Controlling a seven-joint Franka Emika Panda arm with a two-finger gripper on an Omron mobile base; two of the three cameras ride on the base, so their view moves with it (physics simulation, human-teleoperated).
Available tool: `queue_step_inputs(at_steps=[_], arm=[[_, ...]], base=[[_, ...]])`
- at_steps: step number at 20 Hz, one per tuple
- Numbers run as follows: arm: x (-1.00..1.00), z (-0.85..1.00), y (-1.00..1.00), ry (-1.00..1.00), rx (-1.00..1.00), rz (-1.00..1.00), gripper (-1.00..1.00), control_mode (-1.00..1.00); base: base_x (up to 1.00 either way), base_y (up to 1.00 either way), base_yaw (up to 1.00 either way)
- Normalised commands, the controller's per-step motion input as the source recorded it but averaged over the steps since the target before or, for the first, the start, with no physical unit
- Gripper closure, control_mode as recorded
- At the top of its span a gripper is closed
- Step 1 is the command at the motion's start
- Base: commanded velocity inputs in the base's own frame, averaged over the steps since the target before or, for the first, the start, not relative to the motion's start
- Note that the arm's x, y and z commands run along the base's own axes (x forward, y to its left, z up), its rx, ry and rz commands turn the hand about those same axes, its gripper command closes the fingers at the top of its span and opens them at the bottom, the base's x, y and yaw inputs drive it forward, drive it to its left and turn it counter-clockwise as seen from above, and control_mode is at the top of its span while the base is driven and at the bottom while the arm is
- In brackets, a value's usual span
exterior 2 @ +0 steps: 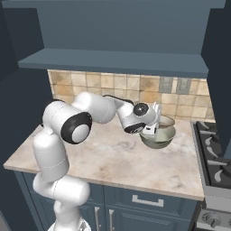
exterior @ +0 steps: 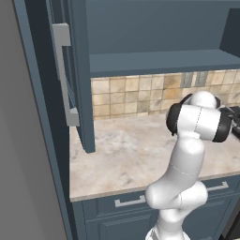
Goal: Pick up the bowls on the counter and stack them on top of one another in the open cabinet. Place the smaller bowl on top of the larger bowl.
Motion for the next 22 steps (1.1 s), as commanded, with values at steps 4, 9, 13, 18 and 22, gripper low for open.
queue_step_inputs(at_steps=[4,9,13,18,22], arm=[[0.18,-0.31,0.0,0.0,0.0,0.0,1.0,-1.0],[0.2,-0.26,0.0,0.0,0.0,0.0,1.0,-1.0],[0.11,-0.19,-0.04,0.0,0.01,0.0,1.0,-1.0],[0.0,-0.03,-0.01,0.0,0.0,0.0,1.0,-1.0],[-0.01,0.15,-0.03,-0.02,0.04,0.0,1.0,-1.0]], base=[[0.0,0.0,0.0],[0.0,0.0,0.0],[0.0,0.0,0.0],[0.0,0.0,0.0],[0.0,0.0,0.0]])
